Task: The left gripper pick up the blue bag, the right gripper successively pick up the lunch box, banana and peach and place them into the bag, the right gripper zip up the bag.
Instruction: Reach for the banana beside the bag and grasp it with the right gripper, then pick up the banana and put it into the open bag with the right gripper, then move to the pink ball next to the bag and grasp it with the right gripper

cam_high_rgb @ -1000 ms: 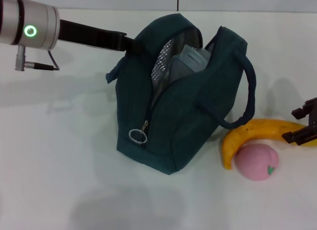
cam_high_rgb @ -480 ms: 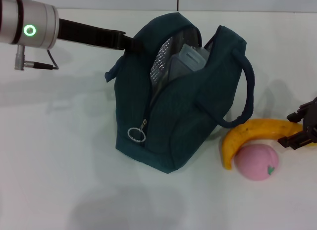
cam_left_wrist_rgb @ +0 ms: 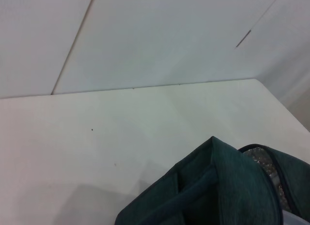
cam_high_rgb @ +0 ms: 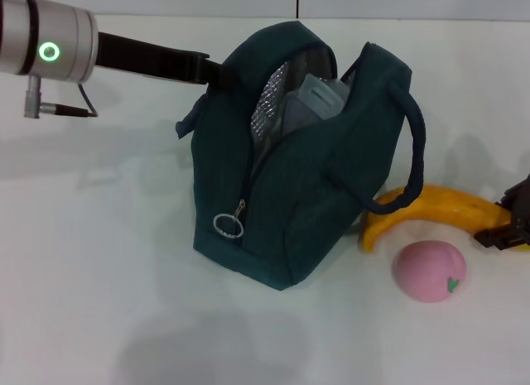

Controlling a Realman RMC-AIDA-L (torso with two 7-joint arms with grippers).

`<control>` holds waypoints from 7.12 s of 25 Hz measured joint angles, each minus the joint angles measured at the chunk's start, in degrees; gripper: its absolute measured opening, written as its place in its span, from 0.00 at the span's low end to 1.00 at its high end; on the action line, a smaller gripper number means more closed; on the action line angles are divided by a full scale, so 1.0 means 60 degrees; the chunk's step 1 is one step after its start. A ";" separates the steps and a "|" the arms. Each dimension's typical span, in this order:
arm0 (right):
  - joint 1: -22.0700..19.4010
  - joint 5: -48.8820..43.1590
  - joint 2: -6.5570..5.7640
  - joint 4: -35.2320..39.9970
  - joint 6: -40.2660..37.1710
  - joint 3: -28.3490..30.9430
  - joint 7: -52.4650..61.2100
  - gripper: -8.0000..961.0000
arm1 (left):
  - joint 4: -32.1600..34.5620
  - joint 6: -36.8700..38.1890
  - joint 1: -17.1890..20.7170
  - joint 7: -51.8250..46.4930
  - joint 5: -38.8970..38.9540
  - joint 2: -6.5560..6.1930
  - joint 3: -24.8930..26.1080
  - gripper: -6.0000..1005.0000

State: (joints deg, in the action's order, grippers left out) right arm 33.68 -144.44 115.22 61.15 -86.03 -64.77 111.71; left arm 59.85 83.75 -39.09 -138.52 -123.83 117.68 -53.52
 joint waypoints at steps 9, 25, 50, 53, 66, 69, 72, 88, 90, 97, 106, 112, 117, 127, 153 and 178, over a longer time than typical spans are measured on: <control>-0.0079 -0.0014 -0.0060 0.0035 0.0079 0.0141 -0.0017 0.46 | 0.0000 0.0001 -0.0008 0.0000 0.0000 0.0000 0.0000 0.07; -0.1912 0.1031 0.0057 0.4053 0.2010 0.1458 -0.0469 0.46 | 0.0036 0.0087 0.0022 -0.0179 -0.0002 -0.0101 -0.0039 0.07; 0.0673 0.0657 -0.0022 0.6900 -0.0723 0.0252 -0.1442 0.46 | 0.0022 0.0192 -0.0425 -0.0855 0.0000 -0.0214 -0.0074 0.07; 0.0827 0.0621 -0.0031 0.7208 -0.1181 0.0601 -0.1197 0.46 | 0.0019 0.0197 -0.0439 -0.0897 0.0000 -0.0229 -0.0074 0.07; 0.2161 0.0317 0.0017 0.5900 -0.2295 -0.0039 -0.0512 0.46 | 0.0026 0.0267 -0.0695 -0.1204 0.0000 -0.0280 -0.0087 0.07; 0.2490 0.0004 0.0040 0.5416 -0.2282 -0.0554 -0.0337 0.46 | -0.0004 0.0319 -0.0732 -0.1250 -0.0044 -0.0292 -0.0089 0.07; 0.2812 -0.0330 0.0038 0.5002 -0.2278 -0.0885 -0.0136 0.46 | -0.0005 0.0328 -0.0742 -0.1338 -0.0185 -0.0296 -0.0088 0.07; 0.4861 -0.1120 0.0113 0.2356 -0.1781 -0.1977 -0.0002 0.46 | -0.0003 0.0338 -0.0752 -0.1404 -0.0250 -0.0319 -0.0088 0.07; 0.4963 -0.1068 0.0121 0.2146 -0.1697 -0.2138 -0.0001 0.46 | -0.0005 0.0331 -0.0764 -0.1384 -0.0250 -0.0328 -0.0088 0.07; 0.4989 -0.0593 0.0145 0.2115 -0.1628 -0.2294 0.0006 0.46 | -0.0012 0.0295 -0.0778 -0.1354 -0.0250 -0.0370 -0.0084 0.07; 0.5152 -0.0228 0.0152 0.1616 -0.1766 -0.2397 0.0134 0.46 | -0.0015 0.0256 -0.0905 -0.1350 -0.0467 -0.0358 -0.0088 0.07; 0.5206 -0.0193 0.0148 0.1165 -0.1716 -0.2568 0.0222 0.46 | -0.0015 0.0252 -0.0961 -0.1361 -0.0486 -0.0337 -0.0088 0.07; 0.5151 -0.0119 0.0160 0.1223 -0.1629 -0.2567 0.0315 0.46 | -0.0015 0.0258 -0.0965 -0.1363 -0.0487 -0.0323 -0.0088 0.08; 0.5178 -0.0144 0.0141 0.1381 -0.1514 -0.2580 0.0598 0.48 | -0.0015 0.0287 -0.0889 -0.1349 -0.0486 -0.0307 -0.0088 0.08; 0.0929 0.1780 -0.0030 0.5505 -0.2862 0.0975 0.2215 0.57 | -0.0027 0.0263 -0.0526 -0.1274 -0.0516 -0.0326 -0.0041 0.08; 0.1371 0.0841 0.0022 0.0750 -0.2338 -0.0978 0.3192 0.76 | -0.0491 0.0095 -0.0684 -0.1056 -0.0528 -0.0277 -0.0035 0.08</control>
State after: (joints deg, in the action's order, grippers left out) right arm 41.91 -139.40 115.35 65.65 -100.06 -70.64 130.86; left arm 56.91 84.32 -43.20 -144.85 -127.00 116.02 -53.73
